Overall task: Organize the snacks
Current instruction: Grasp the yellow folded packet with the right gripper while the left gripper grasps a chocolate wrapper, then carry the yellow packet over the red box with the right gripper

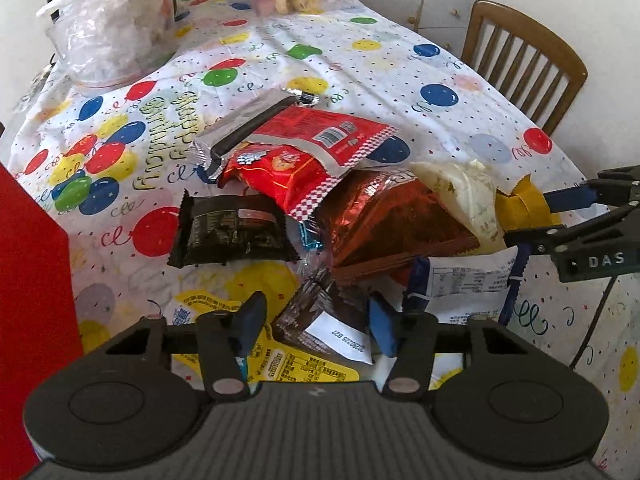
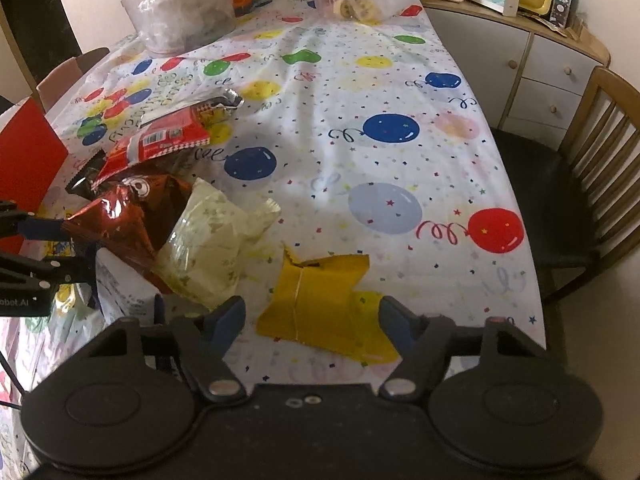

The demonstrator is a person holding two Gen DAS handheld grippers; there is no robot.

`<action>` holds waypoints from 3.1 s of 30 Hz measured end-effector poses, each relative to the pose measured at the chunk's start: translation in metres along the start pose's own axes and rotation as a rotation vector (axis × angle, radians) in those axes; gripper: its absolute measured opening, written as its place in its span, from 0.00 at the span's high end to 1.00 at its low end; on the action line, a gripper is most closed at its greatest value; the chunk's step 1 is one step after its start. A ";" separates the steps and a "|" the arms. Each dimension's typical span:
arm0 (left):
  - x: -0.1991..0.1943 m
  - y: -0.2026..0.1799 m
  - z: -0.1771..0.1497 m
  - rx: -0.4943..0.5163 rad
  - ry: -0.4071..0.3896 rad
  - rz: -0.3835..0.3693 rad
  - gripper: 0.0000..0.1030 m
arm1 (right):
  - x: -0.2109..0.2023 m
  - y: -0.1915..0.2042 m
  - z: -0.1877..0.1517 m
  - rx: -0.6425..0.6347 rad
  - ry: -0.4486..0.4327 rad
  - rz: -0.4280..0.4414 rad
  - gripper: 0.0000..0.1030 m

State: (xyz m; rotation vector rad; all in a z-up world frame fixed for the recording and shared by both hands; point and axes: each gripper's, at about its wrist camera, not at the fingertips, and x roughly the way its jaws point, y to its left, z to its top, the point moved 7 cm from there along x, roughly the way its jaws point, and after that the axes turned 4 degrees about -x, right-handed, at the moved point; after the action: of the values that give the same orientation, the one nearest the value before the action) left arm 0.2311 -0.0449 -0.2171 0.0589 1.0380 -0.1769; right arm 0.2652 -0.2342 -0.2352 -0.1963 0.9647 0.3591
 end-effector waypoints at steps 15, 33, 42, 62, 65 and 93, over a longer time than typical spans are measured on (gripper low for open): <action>-0.003 0.003 -0.002 -0.063 0.014 -0.029 0.71 | -0.009 0.002 0.002 0.009 -0.037 -0.028 0.66; -0.051 0.004 -0.019 -0.142 -0.032 -0.073 0.72 | -0.062 0.009 -0.018 0.068 -0.098 -0.016 0.77; -0.102 0.022 -0.025 -0.207 -0.082 -0.092 0.72 | -0.114 0.045 -0.017 0.072 -0.155 0.054 0.77; -0.195 0.129 -0.041 -0.295 -0.218 -0.005 0.71 | -0.150 0.205 0.043 -0.105 -0.244 0.226 0.77; -0.204 0.150 -0.044 -0.301 -0.234 0.020 0.71 | -0.146 0.233 0.053 -0.140 -0.246 0.238 0.77; -0.178 0.326 -0.091 -0.318 -0.135 0.219 0.71 | -0.036 0.400 0.097 -0.327 -0.075 0.237 0.77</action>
State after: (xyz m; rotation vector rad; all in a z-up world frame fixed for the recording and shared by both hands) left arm 0.1223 0.3092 -0.1213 -0.1256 0.9075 0.1814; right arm 0.1674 0.1582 -0.1533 -0.3644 0.8523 0.7384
